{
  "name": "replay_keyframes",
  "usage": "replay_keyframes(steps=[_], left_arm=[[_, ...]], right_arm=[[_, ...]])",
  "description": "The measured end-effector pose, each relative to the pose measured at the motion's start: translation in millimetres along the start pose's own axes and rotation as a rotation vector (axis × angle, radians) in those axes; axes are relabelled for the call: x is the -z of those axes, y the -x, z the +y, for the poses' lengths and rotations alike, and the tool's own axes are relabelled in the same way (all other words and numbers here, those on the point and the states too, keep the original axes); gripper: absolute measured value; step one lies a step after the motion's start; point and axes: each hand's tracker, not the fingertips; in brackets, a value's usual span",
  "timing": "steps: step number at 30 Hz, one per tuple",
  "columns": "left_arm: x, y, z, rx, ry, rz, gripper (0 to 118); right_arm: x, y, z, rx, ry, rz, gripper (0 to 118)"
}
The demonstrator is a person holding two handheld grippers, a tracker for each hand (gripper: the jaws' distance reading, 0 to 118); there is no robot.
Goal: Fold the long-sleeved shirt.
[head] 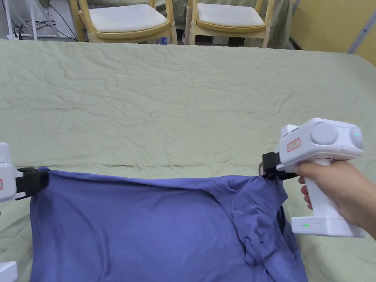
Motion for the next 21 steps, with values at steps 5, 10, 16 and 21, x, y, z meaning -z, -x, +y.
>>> replay_keyframes(steps=[5,10,16,21], left_arm=[[-53.8,4.9,-16.0,0.029,-0.035,-0.031,0],[-106.1,-1.8,-55.7,0.137,-0.029,-0.05,0],[-138.4,-9.8,-126.6,0.164,0.106,-0.062,0],[-141.4,-7.0,-179.1,0.137,0.209,-0.051,0]], right_arm=[[-61.2,-0.4,-37.4,-0.142,-0.154,0.028,21],[-97.7,1.6,-105.8,-0.277,-0.215,-0.004,21],[-92.6,-14.8,-182.9,-0.325,-0.145,-0.026,21],[-79.4,-26.1,-226.6,-0.29,-0.065,-0.039,21]])
